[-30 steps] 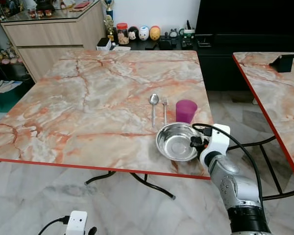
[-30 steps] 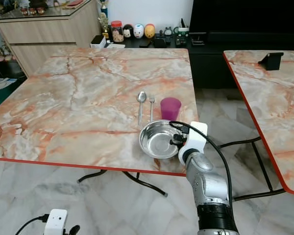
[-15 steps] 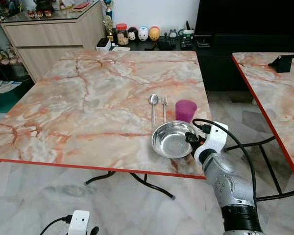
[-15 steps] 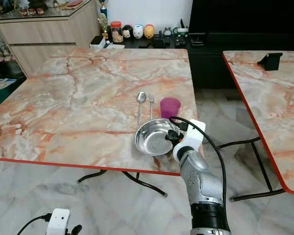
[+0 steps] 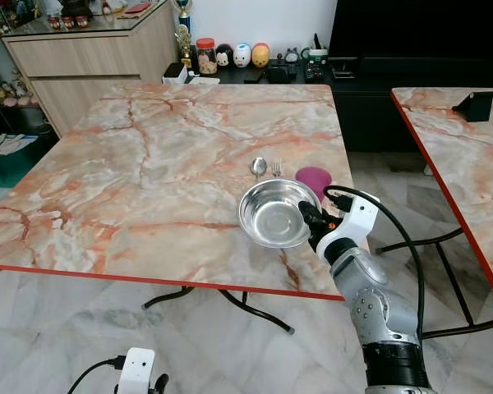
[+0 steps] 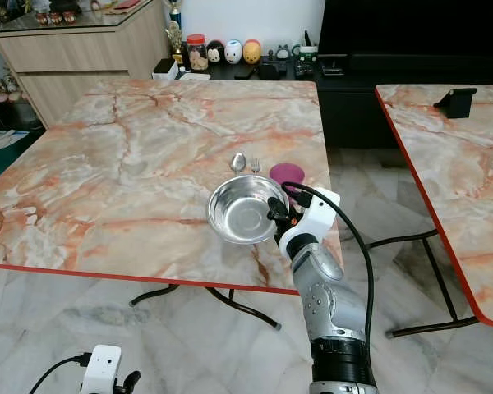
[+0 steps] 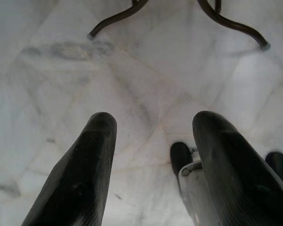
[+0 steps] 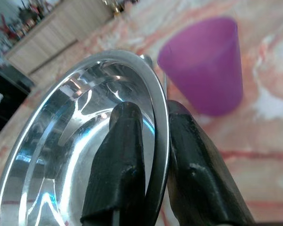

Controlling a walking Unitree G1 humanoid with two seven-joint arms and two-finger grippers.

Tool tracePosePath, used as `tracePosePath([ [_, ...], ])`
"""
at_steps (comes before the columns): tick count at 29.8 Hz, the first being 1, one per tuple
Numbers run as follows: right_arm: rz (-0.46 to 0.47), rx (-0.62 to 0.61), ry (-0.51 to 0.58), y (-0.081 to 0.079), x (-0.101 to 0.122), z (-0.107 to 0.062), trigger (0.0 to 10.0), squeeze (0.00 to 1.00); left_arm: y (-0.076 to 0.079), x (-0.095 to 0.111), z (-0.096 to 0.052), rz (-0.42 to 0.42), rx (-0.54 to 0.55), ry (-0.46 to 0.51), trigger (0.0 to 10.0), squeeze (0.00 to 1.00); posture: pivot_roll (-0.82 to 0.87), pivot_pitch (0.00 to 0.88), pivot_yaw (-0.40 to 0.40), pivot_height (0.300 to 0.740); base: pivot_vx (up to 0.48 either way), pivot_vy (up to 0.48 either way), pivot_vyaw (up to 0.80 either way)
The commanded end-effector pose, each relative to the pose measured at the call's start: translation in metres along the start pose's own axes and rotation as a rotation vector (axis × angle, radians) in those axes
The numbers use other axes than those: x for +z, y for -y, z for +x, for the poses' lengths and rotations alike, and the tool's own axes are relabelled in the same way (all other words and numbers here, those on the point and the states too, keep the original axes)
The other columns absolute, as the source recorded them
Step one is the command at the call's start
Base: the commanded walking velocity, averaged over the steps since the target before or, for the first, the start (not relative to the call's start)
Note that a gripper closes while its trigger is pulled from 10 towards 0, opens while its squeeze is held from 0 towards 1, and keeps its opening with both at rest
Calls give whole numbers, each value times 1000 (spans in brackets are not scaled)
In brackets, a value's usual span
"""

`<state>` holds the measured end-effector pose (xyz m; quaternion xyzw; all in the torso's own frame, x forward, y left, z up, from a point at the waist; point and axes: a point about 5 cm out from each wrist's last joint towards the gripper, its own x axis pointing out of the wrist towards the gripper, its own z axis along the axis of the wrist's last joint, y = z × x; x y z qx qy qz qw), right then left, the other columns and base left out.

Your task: Setting the table

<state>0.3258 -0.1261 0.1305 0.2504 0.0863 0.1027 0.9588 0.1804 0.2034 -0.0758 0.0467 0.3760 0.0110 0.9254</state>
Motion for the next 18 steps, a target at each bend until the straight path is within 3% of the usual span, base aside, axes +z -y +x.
tracePosePath([
  [1, -11, 49, 85, -12, 15, 0, 10000, 0, -6, -7, -3, -49, 35, -23, 10000, 0, -37, 0, 54, 740, 0, 0, 0],
  [4, -1, 73, 119, -17, 21, -2, 10000, 0, -11, -9, -4, -79, 57, -28, 10000, 0, -43, 0, 54, 740, 0, 0, 0],
  [18, 14, 105, 158, -22, 23, -5, 10000, 0, -7, -14, -5, -47, 31, -49, 10000, 0, -46, 0, 54, 740, 0, 0, 0],
])
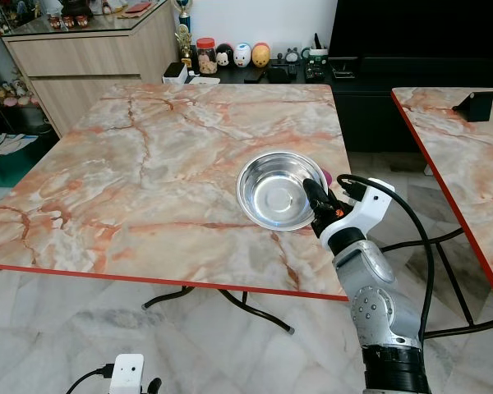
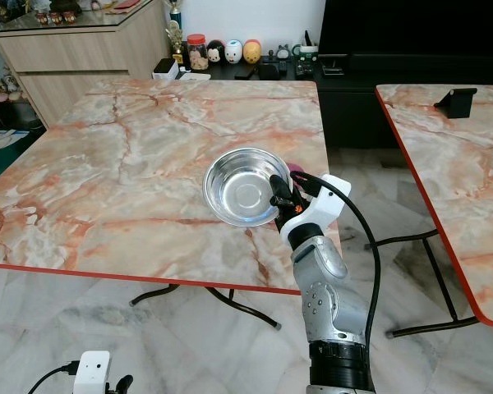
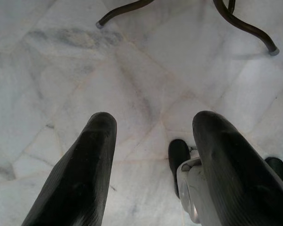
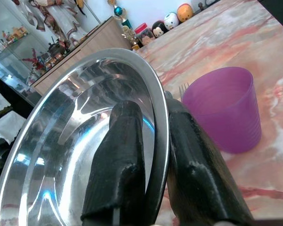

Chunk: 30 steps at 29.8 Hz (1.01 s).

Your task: Setting the table

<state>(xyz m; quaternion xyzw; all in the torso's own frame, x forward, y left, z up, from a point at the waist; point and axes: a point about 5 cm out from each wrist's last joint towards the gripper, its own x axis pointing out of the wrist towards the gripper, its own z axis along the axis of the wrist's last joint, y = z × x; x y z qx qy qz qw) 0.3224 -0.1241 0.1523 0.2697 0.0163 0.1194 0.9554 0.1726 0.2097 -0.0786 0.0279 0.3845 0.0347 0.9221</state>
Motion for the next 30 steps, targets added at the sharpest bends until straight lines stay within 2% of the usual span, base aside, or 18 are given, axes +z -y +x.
tracePosePath([
  [1, -7, 35, 29, -9, 6, 1, 10000, 0, -2, -7, -2, 6, 3, -31, 10000, 0, -46, 0, 54, 740, 0, 0, 0],
  [8, -6, 36, 46, -10, 8, 3, 10000, 0, -4, -12, -3, 20, 6, -60, 10000, 0, -50, 0, 58, 740, 0, -70, 0],
  [30, 0, 20, 88, -7, 16, 5, 10000, 0, -14, -22, -7, 18, 23, -125, 10000, 0, -51, 0, 59, 740, 0, -334, 0],
])
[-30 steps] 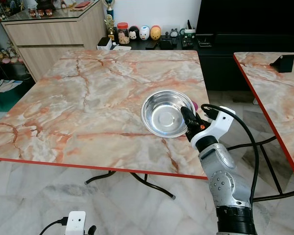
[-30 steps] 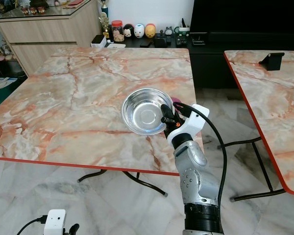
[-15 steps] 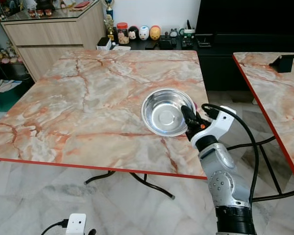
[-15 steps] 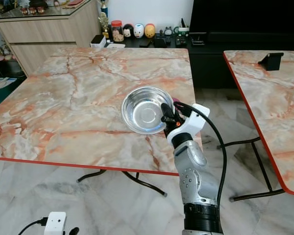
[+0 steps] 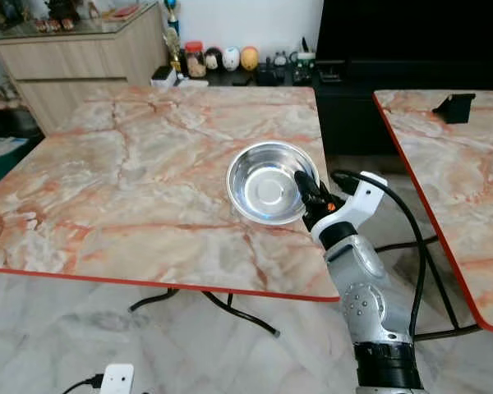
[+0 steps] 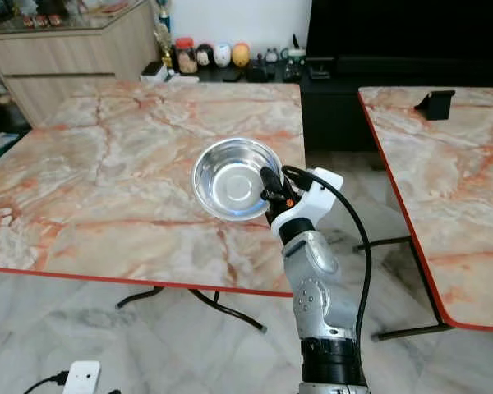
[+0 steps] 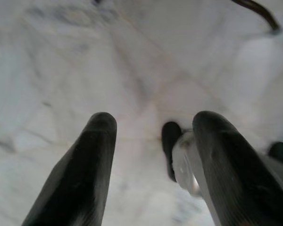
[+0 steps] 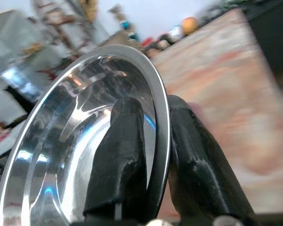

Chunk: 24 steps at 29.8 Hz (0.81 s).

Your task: Setting the table

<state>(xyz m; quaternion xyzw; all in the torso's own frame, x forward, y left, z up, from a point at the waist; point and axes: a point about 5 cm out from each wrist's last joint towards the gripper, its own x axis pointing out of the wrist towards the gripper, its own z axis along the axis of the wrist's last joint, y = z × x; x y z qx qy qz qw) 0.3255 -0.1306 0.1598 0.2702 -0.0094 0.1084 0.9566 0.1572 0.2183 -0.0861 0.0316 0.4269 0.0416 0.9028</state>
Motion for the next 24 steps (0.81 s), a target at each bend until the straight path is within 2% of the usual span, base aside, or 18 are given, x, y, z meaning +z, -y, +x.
tracePosePath([
  [1, 6, 28, 33, -9, 6, 3, 10000, 0, -5, -6, -2, 12, 9, -32, 10000, 0, -51, 0, 59, 740, 0, -341, 0],
  [19, 2, 20, 65, -8, 13, 6, 10000, 0, -5, -11, -3, 3, 12, -58, 10000, 0, -50, 0, 55, 740, 0, -345, 0],
  [24, -11, 10, 44, -6, 10, 6, 10000, 0, -5, -13, -3, 1, 13, -67, 10000, 0, -52, 0, 55, 740, 0, -343, 0],
])
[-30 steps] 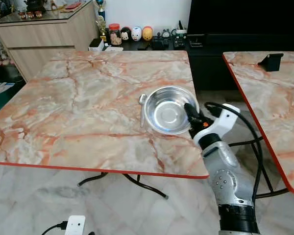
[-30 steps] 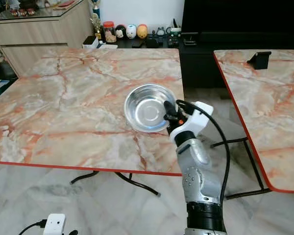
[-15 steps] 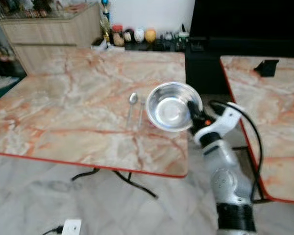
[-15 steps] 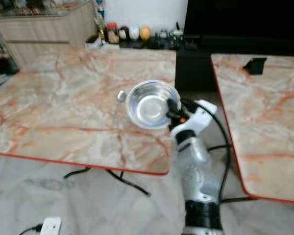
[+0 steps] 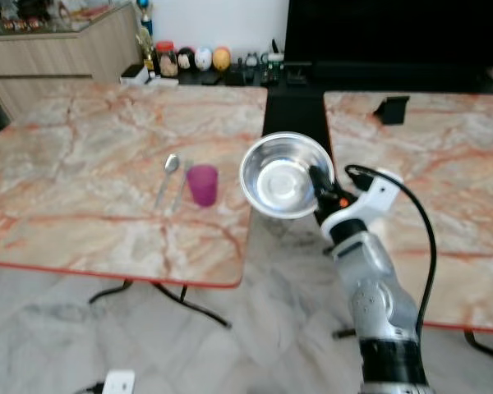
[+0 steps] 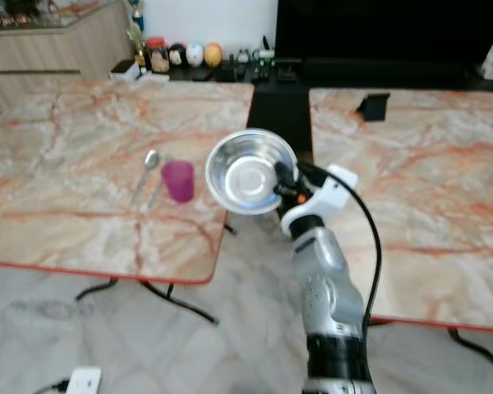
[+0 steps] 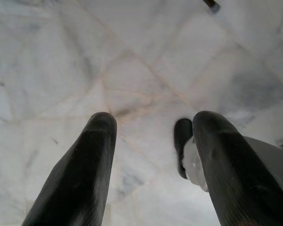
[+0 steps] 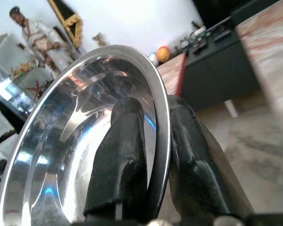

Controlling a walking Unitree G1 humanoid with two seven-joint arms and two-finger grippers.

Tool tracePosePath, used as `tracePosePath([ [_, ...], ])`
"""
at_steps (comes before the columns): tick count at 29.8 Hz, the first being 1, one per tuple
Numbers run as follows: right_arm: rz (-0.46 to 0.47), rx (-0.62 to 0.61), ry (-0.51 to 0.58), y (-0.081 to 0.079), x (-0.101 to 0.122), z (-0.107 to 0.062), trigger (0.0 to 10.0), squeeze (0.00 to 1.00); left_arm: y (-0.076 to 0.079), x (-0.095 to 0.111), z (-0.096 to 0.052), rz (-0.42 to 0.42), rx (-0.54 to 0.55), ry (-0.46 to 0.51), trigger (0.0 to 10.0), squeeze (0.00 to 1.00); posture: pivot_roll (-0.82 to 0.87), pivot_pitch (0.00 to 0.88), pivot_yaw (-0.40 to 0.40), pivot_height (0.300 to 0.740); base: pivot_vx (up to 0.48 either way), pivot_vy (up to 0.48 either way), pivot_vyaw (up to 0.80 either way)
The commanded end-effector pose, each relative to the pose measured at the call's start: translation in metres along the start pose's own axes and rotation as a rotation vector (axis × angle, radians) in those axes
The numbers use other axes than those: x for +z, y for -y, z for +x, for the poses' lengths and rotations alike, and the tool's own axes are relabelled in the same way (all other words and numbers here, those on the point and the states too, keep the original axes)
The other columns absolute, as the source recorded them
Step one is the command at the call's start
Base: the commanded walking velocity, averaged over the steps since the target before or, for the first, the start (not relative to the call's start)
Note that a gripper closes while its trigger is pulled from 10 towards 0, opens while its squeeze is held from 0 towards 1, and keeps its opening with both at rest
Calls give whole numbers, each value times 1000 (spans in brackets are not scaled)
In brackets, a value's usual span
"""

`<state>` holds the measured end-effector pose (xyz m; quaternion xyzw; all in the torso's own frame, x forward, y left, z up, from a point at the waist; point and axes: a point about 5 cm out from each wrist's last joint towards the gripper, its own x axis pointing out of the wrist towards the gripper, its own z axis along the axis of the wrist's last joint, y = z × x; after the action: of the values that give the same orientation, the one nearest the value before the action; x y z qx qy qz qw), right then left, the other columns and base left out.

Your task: Setting the table

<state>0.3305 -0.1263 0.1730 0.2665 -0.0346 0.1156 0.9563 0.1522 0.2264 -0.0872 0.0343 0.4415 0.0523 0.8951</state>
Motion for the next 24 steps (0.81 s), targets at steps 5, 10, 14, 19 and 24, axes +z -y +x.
tracePosePath([
  [5, 3, -19, 7, 3, 2, -1, 10000, 0, 2, -9, -2, 2, -7, -38, 10000, 0, -53, 0, 58, 740, 0, -344, 0],
  [10, 0, -30, 17, 5, 4, 0, 10000, 0, 1, -9, -2, 0, -6, -41, 10000, 0, -54, 0, 59, 740, 0, -344, 0],
  [14, -3, -31, 19, 6, 5, 0, 10000, 0, 1, -10, -2, 0, -5, -46, 10000, 0, -54, 0, 59, 740, 0, -345, 0],
  [19, -3, -36, 23, 7, 5, 0, 10000, 0, 0, -11, -2, -2, -5, -51, 10000, 0, -56, 0, 57, 740, 0, -345, 0],
  [24, -7, -39, 27, 8, 7, 1, 10000, 0, 0, -11, -2, -1, -4, -51, 10000, 0, -58, 0, 56, 740, 0, -343, 0],
])
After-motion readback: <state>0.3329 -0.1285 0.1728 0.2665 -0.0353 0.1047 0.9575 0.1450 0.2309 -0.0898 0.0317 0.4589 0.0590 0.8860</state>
